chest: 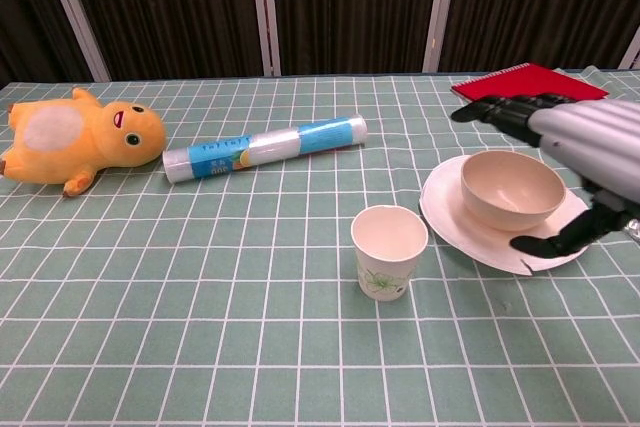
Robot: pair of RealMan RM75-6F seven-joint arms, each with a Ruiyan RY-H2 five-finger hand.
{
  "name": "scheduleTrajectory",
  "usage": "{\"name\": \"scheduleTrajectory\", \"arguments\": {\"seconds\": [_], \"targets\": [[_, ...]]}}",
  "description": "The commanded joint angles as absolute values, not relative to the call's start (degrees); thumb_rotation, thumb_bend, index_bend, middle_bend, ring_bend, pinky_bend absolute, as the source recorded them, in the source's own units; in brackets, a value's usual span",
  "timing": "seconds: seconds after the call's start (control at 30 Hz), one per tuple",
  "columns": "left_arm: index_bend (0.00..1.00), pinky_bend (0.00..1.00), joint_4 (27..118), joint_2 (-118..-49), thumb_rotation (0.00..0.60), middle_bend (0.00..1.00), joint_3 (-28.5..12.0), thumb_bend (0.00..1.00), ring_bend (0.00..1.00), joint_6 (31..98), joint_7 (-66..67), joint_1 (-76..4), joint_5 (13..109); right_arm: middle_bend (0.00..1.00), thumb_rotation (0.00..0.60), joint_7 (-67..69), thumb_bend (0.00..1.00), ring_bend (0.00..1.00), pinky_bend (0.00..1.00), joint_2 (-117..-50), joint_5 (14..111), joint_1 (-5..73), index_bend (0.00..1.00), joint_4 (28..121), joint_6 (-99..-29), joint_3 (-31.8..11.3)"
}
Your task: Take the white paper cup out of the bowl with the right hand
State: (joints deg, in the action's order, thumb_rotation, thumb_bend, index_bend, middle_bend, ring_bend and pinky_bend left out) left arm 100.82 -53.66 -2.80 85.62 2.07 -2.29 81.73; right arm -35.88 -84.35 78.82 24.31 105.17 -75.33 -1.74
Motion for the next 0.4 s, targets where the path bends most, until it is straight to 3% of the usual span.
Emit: {"name": "scheduleTrajectory", "arguments": {"seconds": [0.03, 0.17, 0.23, 0.4], "targets": [[0.00, 0.00, 100.75, -53.80, 0.600, 0.00, -2.82, 0.09, 0.00, 85.79, 2.12, -2.26, 81.87, 0.00, 0.600, -28.99, 0.11, 0.00, 0.00, -79.03, 83.37, 19.96, 0.00, 101.35, -81.14, 0.71], [0.00, 0.00, 100.67, -54.10, 0.600, 0.00, -2.83, 0.09, 0.00, 85.87, 2.33, -2.32, 82.08, 0.00, 0.600, -21.27, 0.10, 0.00, 0.00, -76.37, 86.30, 16.86, 0.00, 96.62, -85.18, 1.97], [0.00, 0.00, 100.55, -54.35, 0.600, 0.00, -2.82, 0.09, 0.00, 86.02, 2.60, -2.36, 82.37, 0.00, 0.600, -17.57, 0.10, 0.00, 0.00, -75.01, 86.65, 14.50, 0.05, 93.42, -88.59, 1.83], [0.00, 0.00, 100.02, -54.93, 0.600, 0.00, -2.77, 0.09, 0.00, 86.21, 2.64, -2.40, 82.82, 0.00, 0.600, -11.23, 0.10, 0.00, 0.00, -74.15, 88.14, 11.67, 0.01, 88.59, -92.19, 1.59]]}}
